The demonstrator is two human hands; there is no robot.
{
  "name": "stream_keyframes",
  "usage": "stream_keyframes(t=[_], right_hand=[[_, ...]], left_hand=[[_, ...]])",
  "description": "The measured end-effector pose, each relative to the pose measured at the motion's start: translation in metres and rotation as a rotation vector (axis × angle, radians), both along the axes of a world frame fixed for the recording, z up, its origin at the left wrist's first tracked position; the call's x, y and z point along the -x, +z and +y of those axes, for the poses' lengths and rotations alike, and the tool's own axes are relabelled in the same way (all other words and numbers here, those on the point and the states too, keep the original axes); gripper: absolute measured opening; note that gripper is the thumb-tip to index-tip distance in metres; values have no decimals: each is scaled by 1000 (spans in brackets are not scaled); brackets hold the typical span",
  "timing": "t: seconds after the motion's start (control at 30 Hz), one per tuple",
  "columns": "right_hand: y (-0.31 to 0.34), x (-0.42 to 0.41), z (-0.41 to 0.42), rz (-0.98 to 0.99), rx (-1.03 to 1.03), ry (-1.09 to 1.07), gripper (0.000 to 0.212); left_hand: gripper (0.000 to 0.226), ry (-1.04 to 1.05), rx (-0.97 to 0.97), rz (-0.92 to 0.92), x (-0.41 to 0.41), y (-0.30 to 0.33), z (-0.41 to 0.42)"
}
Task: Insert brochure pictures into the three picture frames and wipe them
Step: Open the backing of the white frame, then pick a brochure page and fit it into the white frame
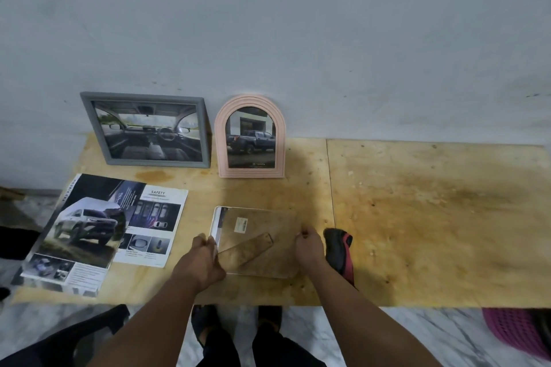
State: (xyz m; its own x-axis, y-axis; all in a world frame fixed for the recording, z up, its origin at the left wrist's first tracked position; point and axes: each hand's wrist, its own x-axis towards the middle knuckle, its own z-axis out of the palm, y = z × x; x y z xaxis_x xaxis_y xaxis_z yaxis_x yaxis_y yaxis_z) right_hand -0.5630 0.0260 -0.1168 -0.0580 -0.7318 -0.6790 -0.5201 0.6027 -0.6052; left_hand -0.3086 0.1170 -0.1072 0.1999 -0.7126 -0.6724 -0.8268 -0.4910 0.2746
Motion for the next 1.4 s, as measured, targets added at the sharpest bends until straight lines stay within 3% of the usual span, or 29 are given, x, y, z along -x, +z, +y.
stream_keyframes(t=[0.23, 0.4, 0.67, 0.93, 1.1, 1.23, 1.3, 1.4], right_hand=[[6, 35, -6, -135, 124, -185, 24], [19, 79, -38, -48, 322, -238, 16], [30, 169, -108, 165, 336, -418, 26], [27, 181, -113, -44, 339, -709, 48], [17, 155, -104, -64, 431, -650, 49], [26, 144, -123, -149, 469, -736, 41], [33, 138, -132, -91, 492, -684, 38], [40, 124, -132, 96, 569, -439, 34]], left_hand=[[98, -2, 31, 0, -3, -3, 5], [92, -6, 49, 15, -3, 0, 8], [88, 22, 30, 15, -3, 5, 10], [90, 36, 31, -1, -12, 5, 24], [94, 31, 16, 10, -14, 1, 27], [100, 23, 3, 15, -16, -1, 27], [100, 17, -2, 13, -17, 0, 27], [99, 23, 0, 16, -16, 0, 28]])
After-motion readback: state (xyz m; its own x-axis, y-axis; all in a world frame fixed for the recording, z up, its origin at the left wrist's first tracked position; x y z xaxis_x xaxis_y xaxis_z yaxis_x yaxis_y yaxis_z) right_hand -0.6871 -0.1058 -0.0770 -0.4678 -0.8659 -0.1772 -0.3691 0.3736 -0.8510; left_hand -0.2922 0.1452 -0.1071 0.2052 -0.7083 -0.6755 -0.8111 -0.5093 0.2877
